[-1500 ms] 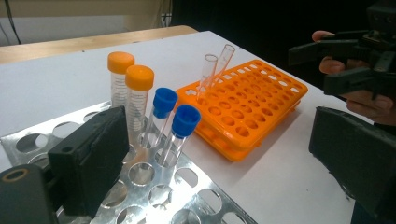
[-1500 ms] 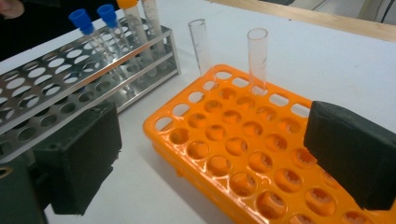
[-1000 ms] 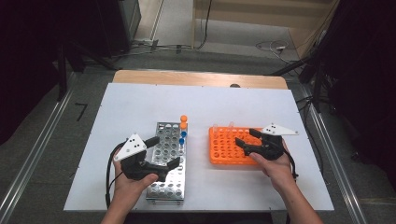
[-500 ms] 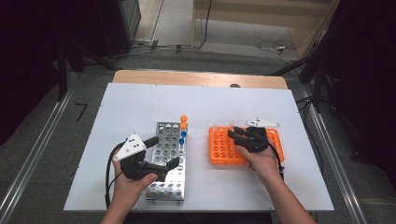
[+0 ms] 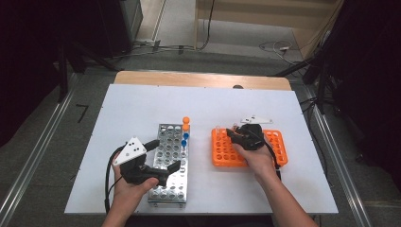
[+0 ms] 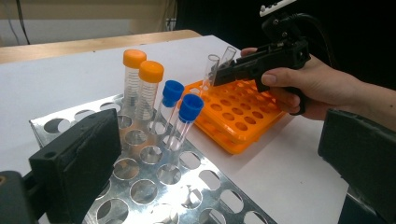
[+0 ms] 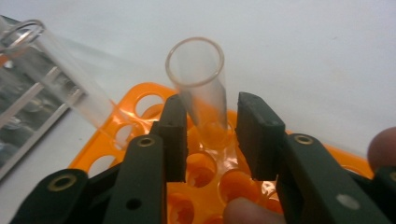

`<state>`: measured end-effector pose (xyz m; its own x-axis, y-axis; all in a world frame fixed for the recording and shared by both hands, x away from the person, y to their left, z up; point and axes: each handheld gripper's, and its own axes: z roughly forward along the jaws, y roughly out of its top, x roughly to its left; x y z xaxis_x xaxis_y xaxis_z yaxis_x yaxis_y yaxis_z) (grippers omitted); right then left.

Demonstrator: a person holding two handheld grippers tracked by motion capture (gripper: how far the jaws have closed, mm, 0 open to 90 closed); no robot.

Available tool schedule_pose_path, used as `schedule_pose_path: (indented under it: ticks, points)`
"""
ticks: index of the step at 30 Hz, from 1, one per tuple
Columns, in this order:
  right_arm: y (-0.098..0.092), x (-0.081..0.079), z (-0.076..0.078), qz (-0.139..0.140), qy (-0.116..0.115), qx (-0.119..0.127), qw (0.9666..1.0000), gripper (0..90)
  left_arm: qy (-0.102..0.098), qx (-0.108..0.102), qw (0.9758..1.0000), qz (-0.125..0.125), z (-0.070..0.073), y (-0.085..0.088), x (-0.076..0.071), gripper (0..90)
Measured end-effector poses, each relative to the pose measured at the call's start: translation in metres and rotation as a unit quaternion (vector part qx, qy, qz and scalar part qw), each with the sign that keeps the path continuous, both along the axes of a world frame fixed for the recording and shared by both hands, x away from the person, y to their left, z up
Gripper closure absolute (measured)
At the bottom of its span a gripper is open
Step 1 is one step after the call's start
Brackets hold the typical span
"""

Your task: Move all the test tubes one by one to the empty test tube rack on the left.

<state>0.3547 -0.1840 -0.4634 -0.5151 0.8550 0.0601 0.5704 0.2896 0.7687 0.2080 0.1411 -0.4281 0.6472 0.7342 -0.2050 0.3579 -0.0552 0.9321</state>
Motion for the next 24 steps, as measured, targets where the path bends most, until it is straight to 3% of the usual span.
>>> schedule_pose_path:
  ticks: [4, 8, 16, 19, 24]
  points:
    - [0.003, 0.001, 0.000, -0.008, -0.003, -0.012, 0.9999, 72.5, -0.001, 0.001, 1.0000, -0.001, 0.001, -0.002, -0.001, 0.0]
    - [0.001, 0.001, 0.001, -0.010, -0.003, 0.002, 0.9999, 73.0, -0.003, 0.001, 1.0000, -0.001, 0.001, -0.002, -0.002, 0.0]
    - [-0.009, -0.008, 0.005, -0.009, -0.042, 0.031, 0.9986, 73.1, -0.008, 0.002, 1.0000, -0.004, 0.004, -0.005, 0.000, 0.0]
    - [-0.012, -0.015, 0.010, -0.001, -0.061, 0.039, 0.9974, 73.1, -0.012, 0.001, 0.9999, -0.007, 0.005, -0.008, 0.001, 0.0]
    - [-0.020, -0.024, 0.022, 0.007, -0.074, 0.054, 0.9958, 73.3, -0.011, 0.003, 0.9999, -0.012, 0.006, -0.013, 0.004, 0.0]
